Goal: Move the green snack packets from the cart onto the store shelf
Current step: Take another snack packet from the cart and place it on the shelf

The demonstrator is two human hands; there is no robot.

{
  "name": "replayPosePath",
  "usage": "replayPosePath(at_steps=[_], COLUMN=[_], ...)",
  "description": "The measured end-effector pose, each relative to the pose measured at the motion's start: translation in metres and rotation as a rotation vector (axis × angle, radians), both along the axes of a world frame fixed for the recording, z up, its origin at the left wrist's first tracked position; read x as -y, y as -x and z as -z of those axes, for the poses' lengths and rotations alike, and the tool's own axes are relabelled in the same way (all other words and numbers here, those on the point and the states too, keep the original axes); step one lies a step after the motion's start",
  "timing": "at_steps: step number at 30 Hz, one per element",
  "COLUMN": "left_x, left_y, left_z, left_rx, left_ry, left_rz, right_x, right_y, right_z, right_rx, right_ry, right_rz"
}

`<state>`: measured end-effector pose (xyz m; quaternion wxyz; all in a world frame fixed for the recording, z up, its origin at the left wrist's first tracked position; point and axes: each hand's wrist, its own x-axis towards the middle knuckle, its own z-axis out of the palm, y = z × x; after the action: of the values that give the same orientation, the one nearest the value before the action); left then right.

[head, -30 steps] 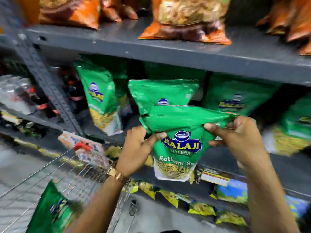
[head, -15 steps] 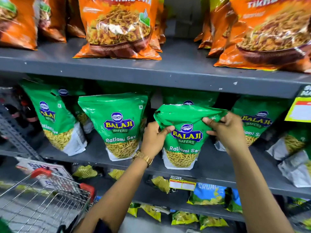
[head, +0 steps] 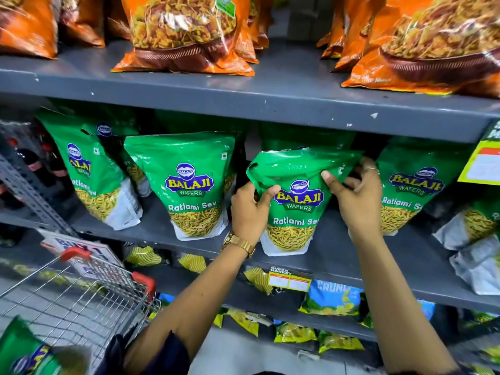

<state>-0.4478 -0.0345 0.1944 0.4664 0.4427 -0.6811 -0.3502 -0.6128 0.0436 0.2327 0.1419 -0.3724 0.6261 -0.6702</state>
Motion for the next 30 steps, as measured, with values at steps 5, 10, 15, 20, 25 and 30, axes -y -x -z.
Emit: replayPosePath(at_steps=[5, 10, 15, 20, 25, 30], left_x=[-0.013, -0.031, -0.045, -0.066, -0.107, -0.133], left_y=[-0.018, -0.059, -0.123, -0.221, -0.327, -0.397], left_z=[0.005, 0.014, 0.03, 0.065, 0.115, 0.146], left_rx=[-0.134, -0.196, -0.179, -0.133, -0.127, -0.296], left_ry=[-0.003, 0.03, 0.071, -0.004, -0.211, -0.48], left_rz=[0.1, 0.051, -0.089, -0.379, -0.693, -0.966], right_x=[-0.031, -0.042, -0.025, 0.007, 0.041, 0.08], right_y=[-0.038, -0.093, -0.157, -0.235, -0.325, -0.417], right_z=[0.01, 0.022, 0.041, 0.066, 0.101, 0.153], right_rx=[-0.183, -0.387, -0.417, -0.334, -0.231, -0.195], right_ry=[0.026, 0.05, -0.089, -0.262, -0.462, -0.798], right_rz=[0.271, 0.147, -0.304, -0.75, -1.137, -1.384])
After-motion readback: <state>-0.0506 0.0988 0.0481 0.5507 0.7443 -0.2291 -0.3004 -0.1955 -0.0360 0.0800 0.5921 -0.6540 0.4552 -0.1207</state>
